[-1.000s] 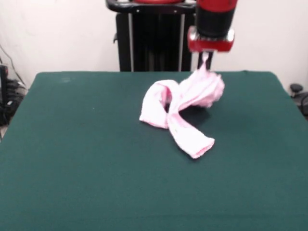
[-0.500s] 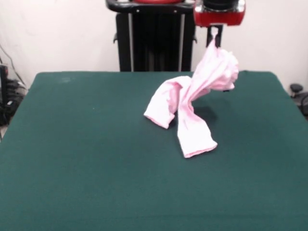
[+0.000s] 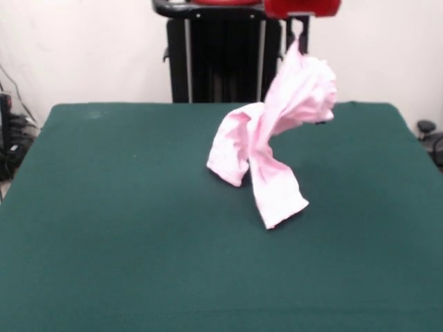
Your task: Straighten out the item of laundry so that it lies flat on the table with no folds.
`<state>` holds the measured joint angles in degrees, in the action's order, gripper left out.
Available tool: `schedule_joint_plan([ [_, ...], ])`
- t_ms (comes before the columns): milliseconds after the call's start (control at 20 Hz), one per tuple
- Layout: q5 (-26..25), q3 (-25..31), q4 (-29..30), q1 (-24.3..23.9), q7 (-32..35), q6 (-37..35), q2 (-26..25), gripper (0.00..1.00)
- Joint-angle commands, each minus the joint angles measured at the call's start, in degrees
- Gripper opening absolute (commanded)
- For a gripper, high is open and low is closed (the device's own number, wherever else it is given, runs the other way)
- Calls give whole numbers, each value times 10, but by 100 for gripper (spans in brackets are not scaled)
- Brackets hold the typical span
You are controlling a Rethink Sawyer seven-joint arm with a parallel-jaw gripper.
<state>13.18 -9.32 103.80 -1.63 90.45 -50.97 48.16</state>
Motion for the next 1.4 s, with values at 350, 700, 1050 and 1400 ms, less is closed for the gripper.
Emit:
schedule_joint_plan([
  [350,-64,10,-102,-89,20,-112,2,0],
  [700,-103,30,-96,-160,-42,-80,2,0],
  [1050,-164,62,-136,-241,-114,-69,-18,0],
  [1400,-183,128,-92,-310,-151,-16,-37,0],
])
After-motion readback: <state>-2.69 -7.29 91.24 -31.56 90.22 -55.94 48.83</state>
